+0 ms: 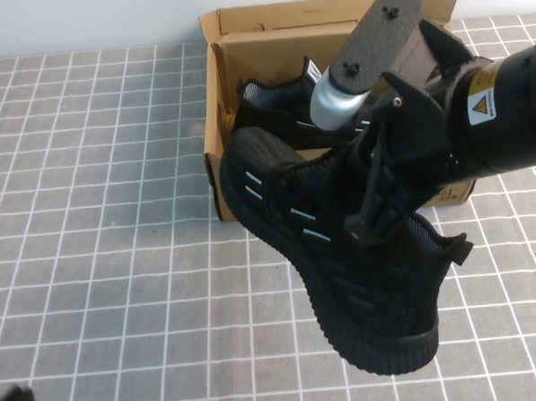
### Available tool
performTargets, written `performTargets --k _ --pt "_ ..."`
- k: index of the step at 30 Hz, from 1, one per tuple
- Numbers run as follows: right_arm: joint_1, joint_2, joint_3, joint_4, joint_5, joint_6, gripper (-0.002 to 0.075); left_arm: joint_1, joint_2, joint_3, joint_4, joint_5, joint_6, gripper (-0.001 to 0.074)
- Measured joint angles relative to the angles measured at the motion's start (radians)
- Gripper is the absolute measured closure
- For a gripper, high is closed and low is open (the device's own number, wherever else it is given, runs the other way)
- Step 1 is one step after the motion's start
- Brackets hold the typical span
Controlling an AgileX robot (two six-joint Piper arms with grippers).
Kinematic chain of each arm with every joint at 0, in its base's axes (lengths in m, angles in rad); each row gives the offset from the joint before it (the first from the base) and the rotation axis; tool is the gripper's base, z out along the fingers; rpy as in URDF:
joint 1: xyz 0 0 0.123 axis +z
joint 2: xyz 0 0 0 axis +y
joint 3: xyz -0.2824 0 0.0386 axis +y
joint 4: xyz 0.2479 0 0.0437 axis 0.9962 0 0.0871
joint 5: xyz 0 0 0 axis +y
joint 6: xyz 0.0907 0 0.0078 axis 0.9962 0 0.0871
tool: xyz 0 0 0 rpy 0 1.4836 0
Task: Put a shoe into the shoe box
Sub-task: Hand over the shoe
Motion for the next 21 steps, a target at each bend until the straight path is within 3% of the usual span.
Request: performTargets --k 7,13,16,21 --pt "0.0 0.0 0.0 0.007 0.0 0.0 0.0729 0.0 0.0 0.0 -0.255 -0.281 -0.046 0.0736" --pt "0.0 0.0 0.0 0.009 0.0 0.0 0.0729 0.0 0.0 0.0 -0.401 -0.357 -0.085 0.0736" --pt "0.0 0.0 0.0 0.011 0.0 0.0 0.0729 0.0 0.004 -0.01 -0.49 -0.314 -0.101 0.0736" --pt "0.0 0.0 0.0 0.019 0.0 0.0 0.0729 0.001 0.17 -0.145 -0.542 -0.088 -0.105 0.0736"
